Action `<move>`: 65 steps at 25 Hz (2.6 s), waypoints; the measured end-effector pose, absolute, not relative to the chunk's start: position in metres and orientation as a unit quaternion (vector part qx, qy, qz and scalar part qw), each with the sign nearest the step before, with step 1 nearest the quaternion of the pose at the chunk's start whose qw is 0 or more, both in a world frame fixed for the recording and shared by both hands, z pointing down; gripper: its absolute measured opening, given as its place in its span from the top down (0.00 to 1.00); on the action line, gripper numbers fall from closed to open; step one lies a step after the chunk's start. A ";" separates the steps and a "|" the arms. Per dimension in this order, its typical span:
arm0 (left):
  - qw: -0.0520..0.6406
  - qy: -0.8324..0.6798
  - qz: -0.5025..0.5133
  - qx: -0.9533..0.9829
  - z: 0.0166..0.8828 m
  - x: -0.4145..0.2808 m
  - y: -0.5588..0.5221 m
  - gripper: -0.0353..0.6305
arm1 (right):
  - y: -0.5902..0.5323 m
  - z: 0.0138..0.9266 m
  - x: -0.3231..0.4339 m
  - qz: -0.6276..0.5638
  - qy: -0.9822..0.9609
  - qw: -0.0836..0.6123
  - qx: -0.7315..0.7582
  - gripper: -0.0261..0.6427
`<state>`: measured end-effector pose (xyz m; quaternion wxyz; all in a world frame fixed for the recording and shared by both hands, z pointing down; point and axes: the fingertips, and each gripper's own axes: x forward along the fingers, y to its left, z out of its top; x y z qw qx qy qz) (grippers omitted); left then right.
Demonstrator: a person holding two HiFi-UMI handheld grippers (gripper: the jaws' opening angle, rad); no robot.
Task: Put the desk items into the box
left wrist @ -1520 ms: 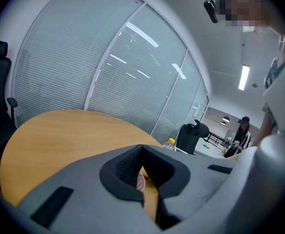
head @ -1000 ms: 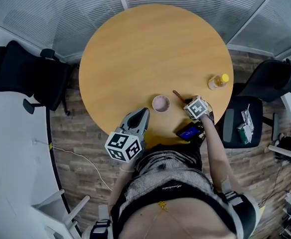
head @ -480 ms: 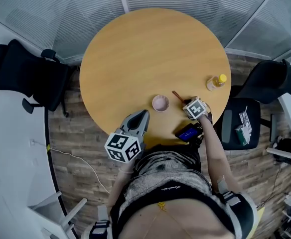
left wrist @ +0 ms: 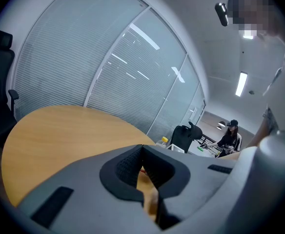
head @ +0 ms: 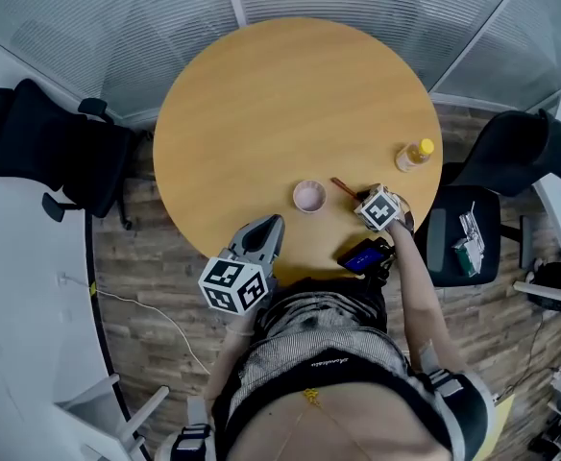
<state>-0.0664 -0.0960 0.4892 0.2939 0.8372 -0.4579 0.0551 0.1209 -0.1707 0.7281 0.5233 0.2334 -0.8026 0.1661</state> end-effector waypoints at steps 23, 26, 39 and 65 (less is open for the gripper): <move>0.299 -0.426 0.075 0.851 0.498 -0.055 -0.093 0.92 | -0.169 0.604 0.112 0.141 -0.831 0.463 0.274 0.87; 0.299 -0.422 0.078 0.853 0.498 -0.053 -0.093 0.92 | -0.169 0.583 0.106 0.137 -0.838 0.451 0.276 0.87; 0.294 -0.407 0.092 0.860 0.500 -0.043 -0.093 0.92 | -0.163 0.519 0.086 0.126 -0.861 0.408 0.277 0.87; 0.297 -0.409 0.095 0.857 0.505 -0.052 -0.095 0.92 | -0.155 0.523 0.064 0.122 -0.861 0.421 0.258 0.87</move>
